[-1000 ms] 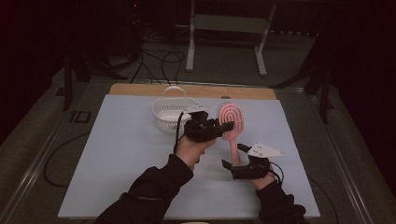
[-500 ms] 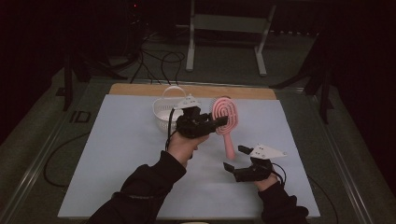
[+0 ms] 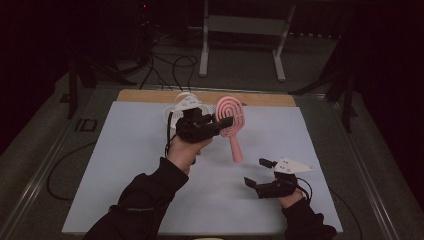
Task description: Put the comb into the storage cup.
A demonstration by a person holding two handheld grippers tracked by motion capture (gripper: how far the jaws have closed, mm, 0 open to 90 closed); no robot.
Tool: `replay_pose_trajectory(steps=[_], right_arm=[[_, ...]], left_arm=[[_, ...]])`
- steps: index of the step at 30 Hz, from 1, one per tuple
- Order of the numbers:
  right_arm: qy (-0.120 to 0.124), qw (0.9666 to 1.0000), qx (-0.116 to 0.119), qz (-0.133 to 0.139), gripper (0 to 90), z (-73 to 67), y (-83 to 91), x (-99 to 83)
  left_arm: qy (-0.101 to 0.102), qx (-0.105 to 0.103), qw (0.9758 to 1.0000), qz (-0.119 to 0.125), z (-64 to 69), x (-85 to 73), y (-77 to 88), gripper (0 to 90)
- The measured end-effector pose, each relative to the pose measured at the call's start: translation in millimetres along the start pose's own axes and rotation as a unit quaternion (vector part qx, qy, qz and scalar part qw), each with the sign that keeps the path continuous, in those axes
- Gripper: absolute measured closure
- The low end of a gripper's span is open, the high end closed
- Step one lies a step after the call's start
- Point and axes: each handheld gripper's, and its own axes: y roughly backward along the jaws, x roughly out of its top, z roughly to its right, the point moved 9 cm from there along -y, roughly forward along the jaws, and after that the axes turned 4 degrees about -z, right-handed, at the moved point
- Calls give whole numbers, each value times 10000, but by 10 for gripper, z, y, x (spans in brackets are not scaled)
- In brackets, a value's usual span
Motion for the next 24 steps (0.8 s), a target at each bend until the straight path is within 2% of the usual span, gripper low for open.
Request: replay_pose_trajectory(steps=[9, 14, 24], right_arm=[[12, 10000, -25, 74, 92, 8, 56, -46], [44, 9999, 84, 58, 91, -26, 37, -65], [29, 9999, 129, 88, 92, -28, 34, -54]], left_arm=[[-96, 82, 9999, 28, -67, 56, 100, 649], [-182, 139, 9997, 36, -111, 102, 183, 649], [-300, 270, 9991, 119, -245, 191, 348, 649]])
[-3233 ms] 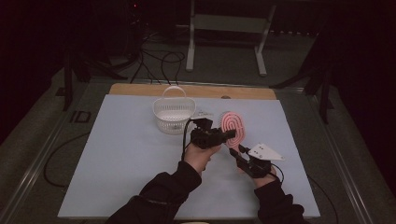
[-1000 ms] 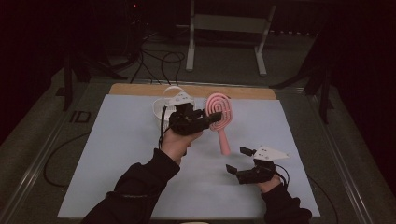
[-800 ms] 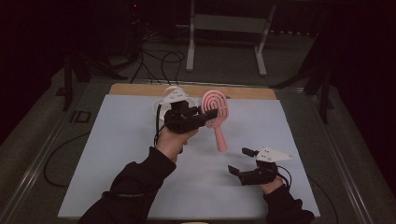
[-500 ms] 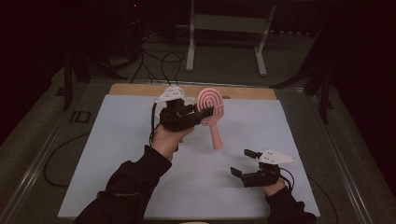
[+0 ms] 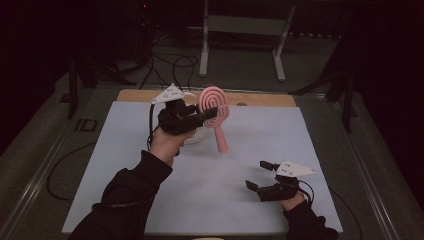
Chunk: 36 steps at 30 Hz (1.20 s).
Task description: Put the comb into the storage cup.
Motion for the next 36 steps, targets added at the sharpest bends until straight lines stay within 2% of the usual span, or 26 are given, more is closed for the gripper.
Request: replay_pose_trajectory(steps=[1, 6, 13, 20, 26, 30, 34, 36], right_arm=[[5, 10000, -5, 9, 92, 1, 0, 2], [-9, 10000, -49, -37, 92, 16, 0, -2], [17, 10000, -31, -79, 92, 5, -9, -6], [42, 10000, -11, -53, 92, -8, -9, 7], [21, 10000, -12, -65, 92, -6, -15, 6], [30, 10000, 14, -63, 92, -16, -19, 7], [11, 10000, 22, -54, 92, -10, -16, 9], [33, 10000, 8, -60, 92, -9, -16, 10]], left_arm=[[16, 21, 10000, 13, -14, 7, 12, 649], [-167, 63, 9998, 27, -54, 49, 72, 650], [-203, 103, 9997, -13, -113, 85, 150, 649], [-444, 193, 9988, -3, -182, 132, 203, 649], [-574, 265, 9980, 65, -248, 177, 239, 649], [-672, 361, 9970, 100, -286, 208, 254, 649], [-889, 504, 9947, 148, -309, 250, 274, 649], [-934, 569, 9939, 157, -328, 270, 284, 649]])
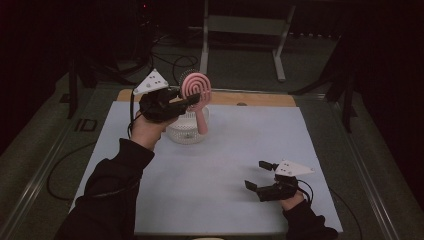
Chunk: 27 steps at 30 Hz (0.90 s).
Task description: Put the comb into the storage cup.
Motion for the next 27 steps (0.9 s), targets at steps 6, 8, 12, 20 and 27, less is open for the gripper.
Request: replay_pose_trajectory(steps=[6, 8, 12, 20, 27], right_arm=[[-11, 10000, 15, 0, 92, -2, -2, 0], [-27, 10000, 18, 9, 92, -3, -4, 4], [-1, 10000, 32, 0, 92, -14, -7, 4], [-2, 10000, 25, 6, 92, -9, -8, 4], [-7, 10000, 36, -5, 92, -8, -5, 2]], left_arm=[[-81, 211, 9997, 49, -116, 31, 20, 649], [-141, 300, 9994, 66, -155, 46, 24, 649], [-202, 436, 9988, 107, -236, 63, 26, 649], [-405, 741, 9964, 64, -371, 38, 17, 649], [-569, 973, 9936, -61, -466, -28, -29, 649]])
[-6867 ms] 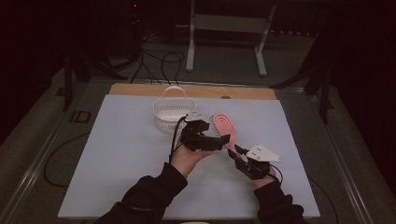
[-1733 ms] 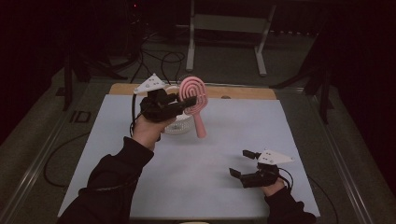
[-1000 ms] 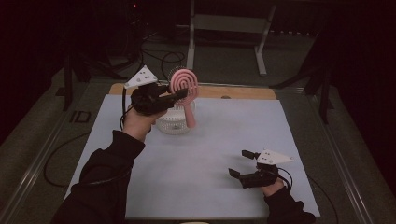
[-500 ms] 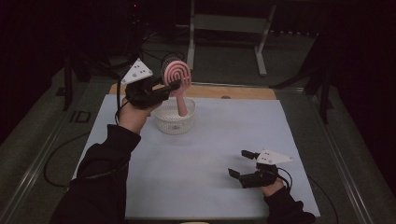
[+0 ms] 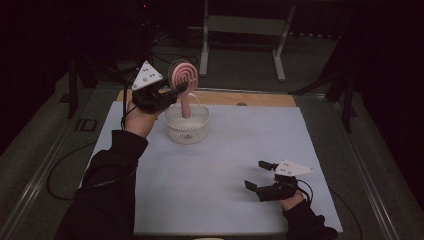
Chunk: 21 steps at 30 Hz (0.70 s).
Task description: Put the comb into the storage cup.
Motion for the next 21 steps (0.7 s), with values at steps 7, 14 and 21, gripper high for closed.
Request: replay_pose_trajectory(steps=[7, 14, 21], right_arm=[[4, 10000, 18, 4, 92, -7, -4, 1], [6, 10000, 11, 3, 92, -5, -5, 4], [-4, 10000, 32, 5, 92, -10, 0, 5]], left_arm=[[-135, 173, 9997, -52, -49, -94, -59, 649], [-315, 309, 9990, -60, -89, -206, -131, 649], [-374, 340, 9987, -80, -101, -344, -233, 649]])
